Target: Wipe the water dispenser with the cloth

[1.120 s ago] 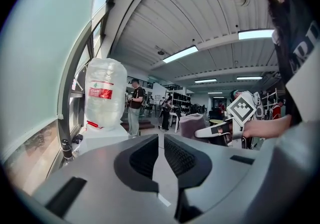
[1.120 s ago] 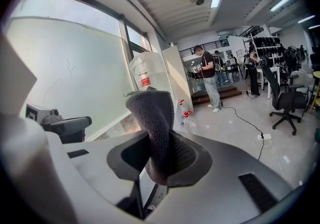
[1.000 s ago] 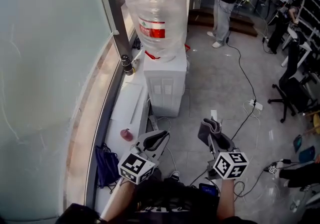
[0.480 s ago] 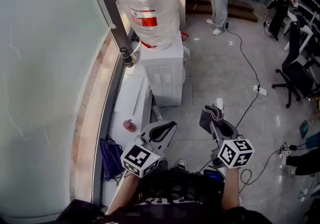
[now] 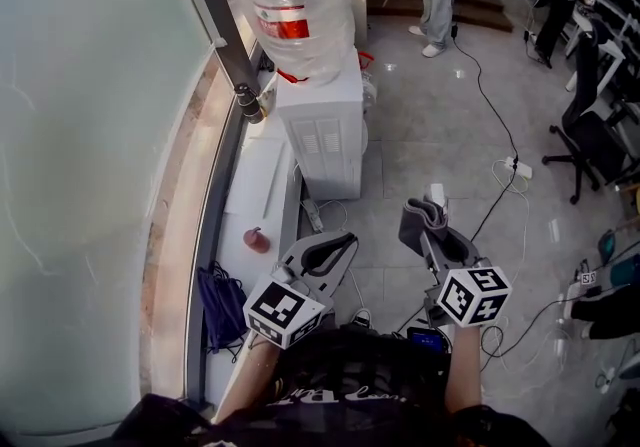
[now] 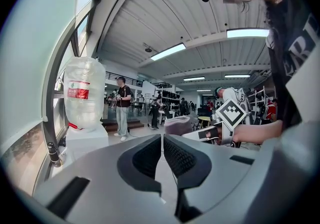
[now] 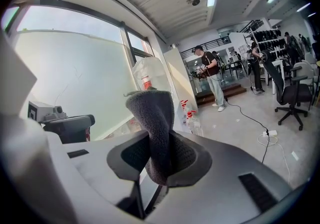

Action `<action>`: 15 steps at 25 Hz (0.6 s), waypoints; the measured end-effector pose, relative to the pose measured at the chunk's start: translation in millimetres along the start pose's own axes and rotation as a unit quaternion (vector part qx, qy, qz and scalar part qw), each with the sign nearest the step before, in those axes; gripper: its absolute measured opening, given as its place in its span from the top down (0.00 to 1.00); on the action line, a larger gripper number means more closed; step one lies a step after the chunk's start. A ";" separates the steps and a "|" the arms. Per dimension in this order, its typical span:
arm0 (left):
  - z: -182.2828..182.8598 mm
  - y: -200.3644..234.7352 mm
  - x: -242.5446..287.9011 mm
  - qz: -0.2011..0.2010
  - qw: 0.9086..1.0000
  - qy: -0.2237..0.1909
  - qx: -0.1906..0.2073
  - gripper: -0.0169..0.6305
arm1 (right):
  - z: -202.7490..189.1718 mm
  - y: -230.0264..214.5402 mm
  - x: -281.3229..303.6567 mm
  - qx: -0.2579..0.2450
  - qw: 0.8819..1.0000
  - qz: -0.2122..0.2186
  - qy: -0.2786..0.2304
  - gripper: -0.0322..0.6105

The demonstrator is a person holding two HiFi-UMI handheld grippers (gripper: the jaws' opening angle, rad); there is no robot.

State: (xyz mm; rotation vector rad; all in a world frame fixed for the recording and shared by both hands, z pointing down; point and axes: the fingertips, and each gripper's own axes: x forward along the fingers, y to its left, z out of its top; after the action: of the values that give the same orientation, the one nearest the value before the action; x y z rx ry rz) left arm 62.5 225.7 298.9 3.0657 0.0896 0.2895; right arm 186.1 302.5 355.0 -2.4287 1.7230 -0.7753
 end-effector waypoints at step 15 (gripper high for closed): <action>-4.3 -6.9 -0.5 -0.012 1.000 0.006 0.003 0.93 | 2.7 3.0 0.6 -0.012 1.000 -0.003 0.003 0.80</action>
State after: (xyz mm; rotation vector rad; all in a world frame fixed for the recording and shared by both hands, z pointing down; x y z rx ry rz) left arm 60.8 232.8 302.7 3.0664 0.1272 0.3063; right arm 184.7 300.3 351.8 -2.4508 1.7371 -0.7670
